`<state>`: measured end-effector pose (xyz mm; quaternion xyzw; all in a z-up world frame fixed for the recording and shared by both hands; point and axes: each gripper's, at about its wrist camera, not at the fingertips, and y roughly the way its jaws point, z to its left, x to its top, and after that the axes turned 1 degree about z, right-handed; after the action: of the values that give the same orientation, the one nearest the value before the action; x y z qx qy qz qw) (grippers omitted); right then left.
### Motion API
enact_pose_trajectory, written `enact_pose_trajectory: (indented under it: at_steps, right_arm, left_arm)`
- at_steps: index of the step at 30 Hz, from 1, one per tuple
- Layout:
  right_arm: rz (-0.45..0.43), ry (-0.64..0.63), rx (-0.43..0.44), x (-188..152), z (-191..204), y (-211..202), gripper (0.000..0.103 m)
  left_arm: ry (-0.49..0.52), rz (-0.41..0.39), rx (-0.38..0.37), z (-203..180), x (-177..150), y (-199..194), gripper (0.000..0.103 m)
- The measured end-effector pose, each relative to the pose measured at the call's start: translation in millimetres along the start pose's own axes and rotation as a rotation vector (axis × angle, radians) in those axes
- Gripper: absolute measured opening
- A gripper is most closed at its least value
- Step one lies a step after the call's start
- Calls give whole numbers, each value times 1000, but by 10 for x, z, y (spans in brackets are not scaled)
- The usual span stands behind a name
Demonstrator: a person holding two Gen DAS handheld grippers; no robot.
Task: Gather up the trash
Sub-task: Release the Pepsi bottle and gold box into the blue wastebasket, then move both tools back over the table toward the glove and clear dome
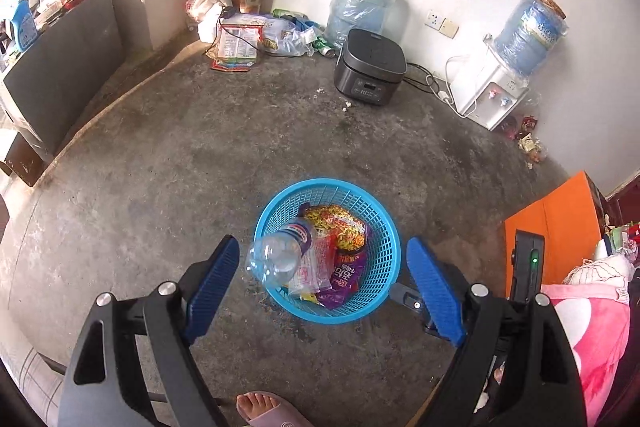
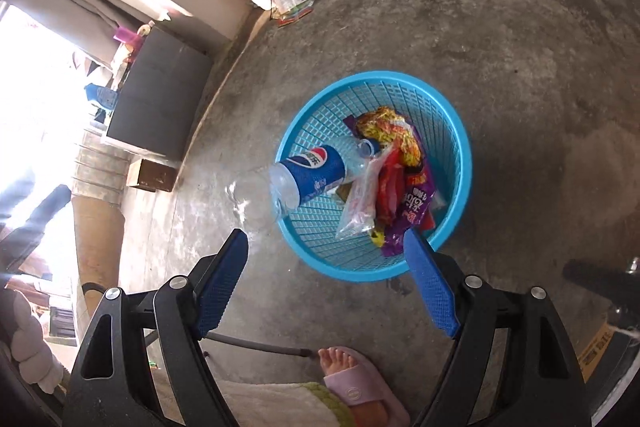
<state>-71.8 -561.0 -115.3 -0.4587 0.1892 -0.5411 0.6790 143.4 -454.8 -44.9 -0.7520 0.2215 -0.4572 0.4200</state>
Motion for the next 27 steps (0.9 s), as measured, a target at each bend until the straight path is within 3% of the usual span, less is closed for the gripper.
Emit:
enact_pose_trajectory:
  at_steps: [13,27]
  right_arm:
    - [-100,-156,48,-262,526,-449,76]
    - [-141,-371,119,-626,1240,-754,76]
  left_arm:
    - [-42,-255,2,146,-489,-1528,86]
    - [-119,-413,136,468,-1414,-2678,87]
